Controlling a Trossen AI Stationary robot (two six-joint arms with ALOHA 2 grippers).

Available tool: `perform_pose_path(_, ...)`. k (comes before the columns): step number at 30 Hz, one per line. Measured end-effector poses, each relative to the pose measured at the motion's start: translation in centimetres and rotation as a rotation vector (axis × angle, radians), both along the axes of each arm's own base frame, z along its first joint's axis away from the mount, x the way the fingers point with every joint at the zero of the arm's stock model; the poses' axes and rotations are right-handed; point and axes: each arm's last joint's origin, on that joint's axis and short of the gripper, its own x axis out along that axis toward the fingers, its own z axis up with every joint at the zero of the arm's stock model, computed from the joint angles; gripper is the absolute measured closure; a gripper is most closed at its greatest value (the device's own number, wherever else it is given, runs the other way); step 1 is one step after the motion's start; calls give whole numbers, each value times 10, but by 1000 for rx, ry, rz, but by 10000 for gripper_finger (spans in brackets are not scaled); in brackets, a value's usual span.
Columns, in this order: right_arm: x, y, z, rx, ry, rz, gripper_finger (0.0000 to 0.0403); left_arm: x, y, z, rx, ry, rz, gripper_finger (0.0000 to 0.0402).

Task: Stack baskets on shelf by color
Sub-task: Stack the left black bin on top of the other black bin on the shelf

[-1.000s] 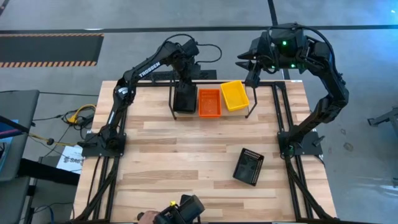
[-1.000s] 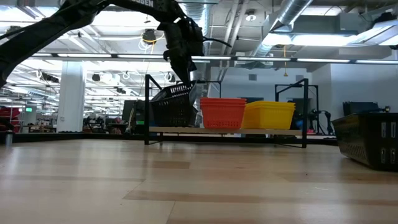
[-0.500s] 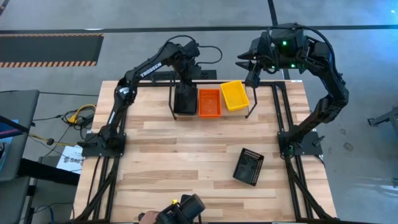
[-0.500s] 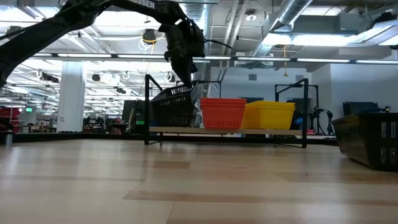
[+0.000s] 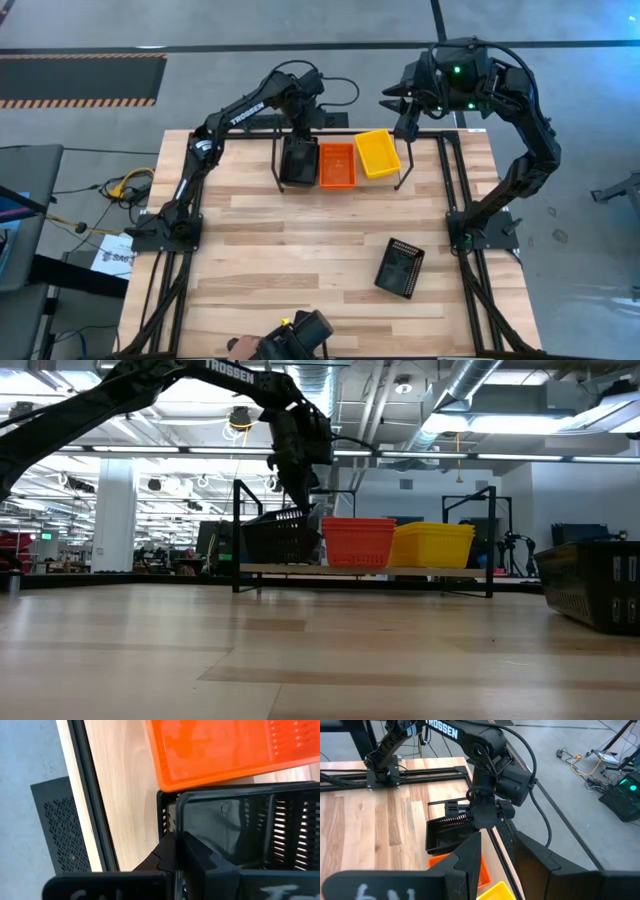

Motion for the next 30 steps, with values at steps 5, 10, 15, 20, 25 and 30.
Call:
perform_pose_path(5, 0, 0, 0, 0, 0, 0, 269, 0, 0, 0, 17, -3, -32, 401)
perform_pose_path(10, 0, 0, 0, 0, -1, 0, 269, 2, 1, -4, 17, 3, -67, 401)
perform_pose_path(15, 0, 0, 0, 0, -1, 0, 269, 7, 4, -23, -10, 63, -62, 401)
perform_pose_path(20, 0, 0, 0, 0, -1, 0, 269, 9, 5, -29, -7, 76, -60, 401)
perform_pose_path(25, 0, 0, 0, 0, -1, 0, 269, 13, 6, -27, 21, 40, -47, 401)
perform_pose_path(30, 0, 0, 0, 0, -1, 0, 269, 15, 7, -28, 28, 35, -23, 400)
